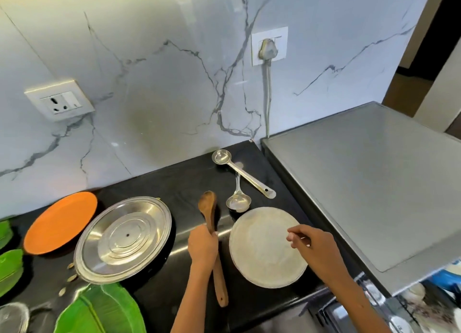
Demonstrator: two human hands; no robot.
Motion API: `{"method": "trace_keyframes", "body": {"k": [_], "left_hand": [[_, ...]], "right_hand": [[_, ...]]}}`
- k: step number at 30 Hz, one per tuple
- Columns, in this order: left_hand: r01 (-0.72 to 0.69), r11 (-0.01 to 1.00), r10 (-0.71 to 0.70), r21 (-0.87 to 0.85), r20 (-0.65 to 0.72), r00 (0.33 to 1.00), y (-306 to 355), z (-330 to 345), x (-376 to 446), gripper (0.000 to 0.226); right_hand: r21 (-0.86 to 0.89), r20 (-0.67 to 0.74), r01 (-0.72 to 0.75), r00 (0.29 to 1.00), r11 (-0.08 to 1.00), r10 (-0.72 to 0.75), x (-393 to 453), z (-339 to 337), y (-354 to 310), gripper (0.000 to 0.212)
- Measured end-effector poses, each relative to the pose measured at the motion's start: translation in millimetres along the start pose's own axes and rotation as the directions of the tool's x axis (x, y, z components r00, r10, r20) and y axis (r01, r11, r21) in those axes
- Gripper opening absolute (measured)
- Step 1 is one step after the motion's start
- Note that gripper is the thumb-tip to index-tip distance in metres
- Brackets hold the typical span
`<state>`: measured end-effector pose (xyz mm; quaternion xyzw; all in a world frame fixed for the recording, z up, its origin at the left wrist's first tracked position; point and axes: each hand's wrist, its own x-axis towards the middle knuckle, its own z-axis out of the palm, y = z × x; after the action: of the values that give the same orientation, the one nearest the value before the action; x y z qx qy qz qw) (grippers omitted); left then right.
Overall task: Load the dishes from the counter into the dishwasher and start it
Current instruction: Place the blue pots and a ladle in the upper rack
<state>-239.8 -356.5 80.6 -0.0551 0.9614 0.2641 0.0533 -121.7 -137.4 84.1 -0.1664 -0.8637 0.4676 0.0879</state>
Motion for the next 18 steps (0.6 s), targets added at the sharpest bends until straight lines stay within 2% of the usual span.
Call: {"method": "trace_keyframes", "body": {"k": [5,9,13,18], "left_hand": [[-0.039,0.992,0.03,-0.12,-0.071,0.997,-20,-23,-12,0.011],[-0.093,0.983,0.074,-0.155,-0.125,0.989,-14,-34,-36,0.013],[-0.203,0.969,0.172,-0.138,-0.209,0.963,32,-36,-78,0.015],[-0.392,0.912,0.364,-0.12,-0.204,0.909,130,-5,-155,0.016]], "right_hand": [[0.033,0.014,-0.012,1.0,0.999,0.012,-4,-11,13,0.011],[0.039,0.037,0.007,0.999,0.999,-0.008,-12,-28,25,0.013],[0.102,0.048,0.017,0.999,0.995,-0.022,-33,-70,46,0.012],[0.096,-0.029,0.022,0.999,0.995,-0.019,-68,-158,100,0.016]]}}
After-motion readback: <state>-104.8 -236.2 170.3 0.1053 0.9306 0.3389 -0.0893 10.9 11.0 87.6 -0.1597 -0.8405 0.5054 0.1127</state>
